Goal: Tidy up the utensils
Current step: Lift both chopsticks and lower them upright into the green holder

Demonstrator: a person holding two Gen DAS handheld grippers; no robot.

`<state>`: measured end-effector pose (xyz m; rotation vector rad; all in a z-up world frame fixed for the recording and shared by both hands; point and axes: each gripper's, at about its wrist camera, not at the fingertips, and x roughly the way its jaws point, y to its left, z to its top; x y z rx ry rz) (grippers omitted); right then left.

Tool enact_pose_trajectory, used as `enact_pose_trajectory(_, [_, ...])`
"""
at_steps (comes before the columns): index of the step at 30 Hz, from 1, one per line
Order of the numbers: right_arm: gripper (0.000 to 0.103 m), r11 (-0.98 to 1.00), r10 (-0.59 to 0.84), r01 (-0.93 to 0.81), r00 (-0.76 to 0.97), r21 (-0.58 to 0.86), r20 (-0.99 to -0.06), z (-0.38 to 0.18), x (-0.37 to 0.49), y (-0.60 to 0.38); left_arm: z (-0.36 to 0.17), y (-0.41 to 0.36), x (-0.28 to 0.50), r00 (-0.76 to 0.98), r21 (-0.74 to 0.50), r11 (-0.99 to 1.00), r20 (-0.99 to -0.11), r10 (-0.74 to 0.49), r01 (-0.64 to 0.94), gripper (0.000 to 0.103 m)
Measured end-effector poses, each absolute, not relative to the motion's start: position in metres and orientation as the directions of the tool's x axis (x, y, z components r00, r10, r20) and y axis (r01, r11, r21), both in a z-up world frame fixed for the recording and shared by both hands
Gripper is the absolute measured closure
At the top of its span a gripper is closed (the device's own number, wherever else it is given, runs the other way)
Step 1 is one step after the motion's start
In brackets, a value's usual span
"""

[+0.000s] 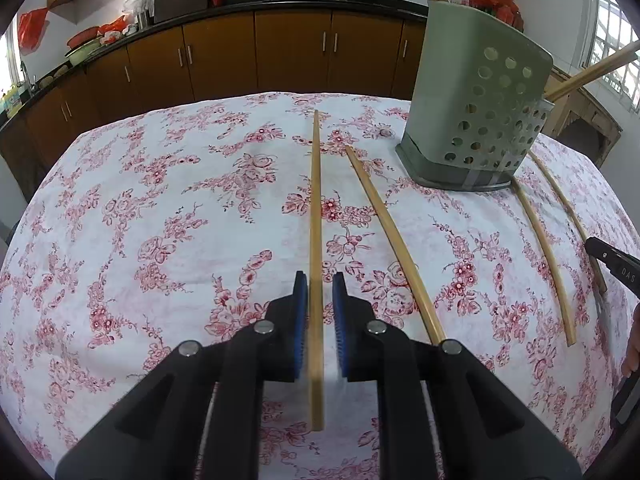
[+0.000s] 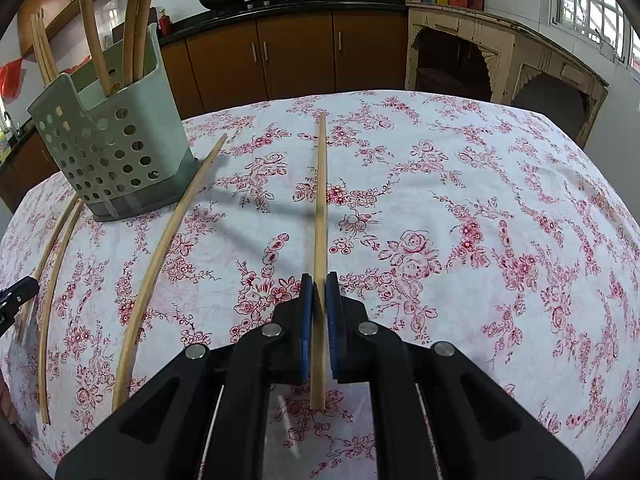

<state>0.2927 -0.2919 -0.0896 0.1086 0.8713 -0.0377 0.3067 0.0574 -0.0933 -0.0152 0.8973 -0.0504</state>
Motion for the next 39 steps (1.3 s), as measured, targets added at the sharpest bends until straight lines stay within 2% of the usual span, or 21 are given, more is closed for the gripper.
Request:
enact_pose_trajectory(21, [0.095,0.995,0.016,0.068,0.643,0.077,-0.765,-0.09,0.287,-0.292,-0.093,0.059,0.288,0.619,-0.01,0.997,-0.783,-0.058,0.081,0.084])
enact_pose_trajectory(23, [0.095,0.994,0.018,0.068,0.644,0.08,-0.765,-0.089,0.287,-0.292,-0.093,0.06,0.286,0.619,-0.011,0.997,-0.783,-0.057,0.078,0.086])
enact_pose_trajectory(24, [0.095,0.994,0.023,0.067,0.644,0.086,-0.764,-0.089,0.285,-0.293,-0.093,0.061,0.285,0.62,-0.007,0.997,-0.783,-0.051,0.073,0.091])
enact_pose_trajectory(26, [0.095,0.992,0.036,0.067,0.646,0.104,-0.763,-0.089,0.285,-0.296,-0.093,0.061,0.285,0.619,-0.011,0.997,-0.783,-0.053,0.071,0.095])
enact_pose_trajectory(33, [0.096,0.992,0.039,0.061,0.688,0.111,-0.725,-0.074,0.269,-0.302,-0.087,0.064,0.273,0.609,-0.004,0.997,-0.791,-0.052,0.079,0.095])
enact_pose_trajectory(39, [0.096,0.991,0.028,0.067,0.745,0.117,-0.667,-0.048,0.254,-0.315,-0.064,0.069,0.261,0.646,0.0,0.997,-0.761,-0.053,0.082,0.095])
